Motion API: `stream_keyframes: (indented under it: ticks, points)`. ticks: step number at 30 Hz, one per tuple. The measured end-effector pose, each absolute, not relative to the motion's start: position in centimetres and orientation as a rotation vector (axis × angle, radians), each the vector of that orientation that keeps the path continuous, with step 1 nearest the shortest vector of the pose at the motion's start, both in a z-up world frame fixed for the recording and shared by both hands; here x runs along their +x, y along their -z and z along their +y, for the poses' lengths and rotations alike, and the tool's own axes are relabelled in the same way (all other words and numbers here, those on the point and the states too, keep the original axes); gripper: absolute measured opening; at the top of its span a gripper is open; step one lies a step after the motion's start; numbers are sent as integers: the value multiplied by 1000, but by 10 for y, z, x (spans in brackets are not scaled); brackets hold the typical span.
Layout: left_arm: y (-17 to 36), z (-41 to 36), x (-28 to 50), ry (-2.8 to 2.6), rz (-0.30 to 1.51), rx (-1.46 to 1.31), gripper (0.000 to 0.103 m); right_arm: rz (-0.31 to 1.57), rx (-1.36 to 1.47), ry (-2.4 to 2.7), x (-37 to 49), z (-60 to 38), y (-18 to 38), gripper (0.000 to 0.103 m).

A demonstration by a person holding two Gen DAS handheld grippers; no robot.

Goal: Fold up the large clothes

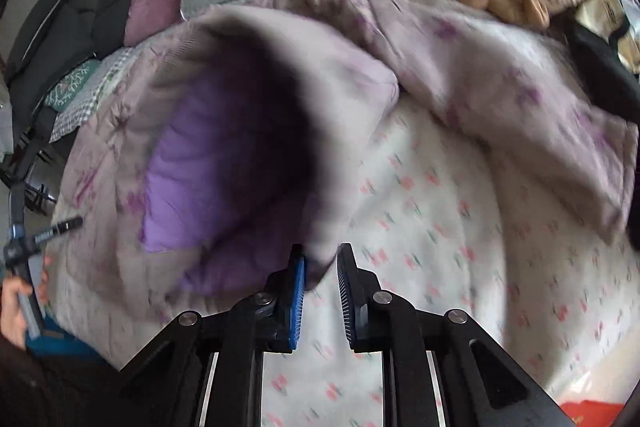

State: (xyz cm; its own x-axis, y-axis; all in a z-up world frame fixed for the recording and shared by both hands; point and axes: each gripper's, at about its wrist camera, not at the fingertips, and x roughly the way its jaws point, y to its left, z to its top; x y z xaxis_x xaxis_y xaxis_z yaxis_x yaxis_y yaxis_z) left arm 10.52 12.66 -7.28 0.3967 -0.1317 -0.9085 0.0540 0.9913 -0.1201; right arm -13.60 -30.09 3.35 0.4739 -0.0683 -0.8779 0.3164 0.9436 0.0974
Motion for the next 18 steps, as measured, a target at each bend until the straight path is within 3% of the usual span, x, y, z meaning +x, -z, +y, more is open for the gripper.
stream_keyframes:
  ticks: [3,4,5,6,10,13,15,16,17,18]
  points:
    - [76,138,107,141,1177,-129,94,1104,310,179,-168,-314,-35,30]
    - [77,143,108,151,1182,-154,94,1104,336,153,-177,-317,-39,51]
    - [77,146,108,161,1187,-175,94,1096,352,140,-183,-319,-42,79]
    - [78,151,110,178,1191,-203,94,1062,369,130,-191,-322,-51,85]
    - [85,158,117,231,1189,-269,93,1007,469,121,-184,-343,-59,85]
    - [100,156,121,275,1220,-288,77,1036,540,172,-161,-365,-38,85]
    - [105,154,118,302,1228,-288,74,1055,592,286,-142,-386,-9,85]
    - [104,152,115,320,1223,-290,65,1057,613,322,-138,-392,3,84]
    - [103,151,111,354,1234,-317,50,1064,663,352,-134,-400,23,77]
    - [104,149,108,399,1259,-363,46,1079,702,357,-132,-401,32,70]
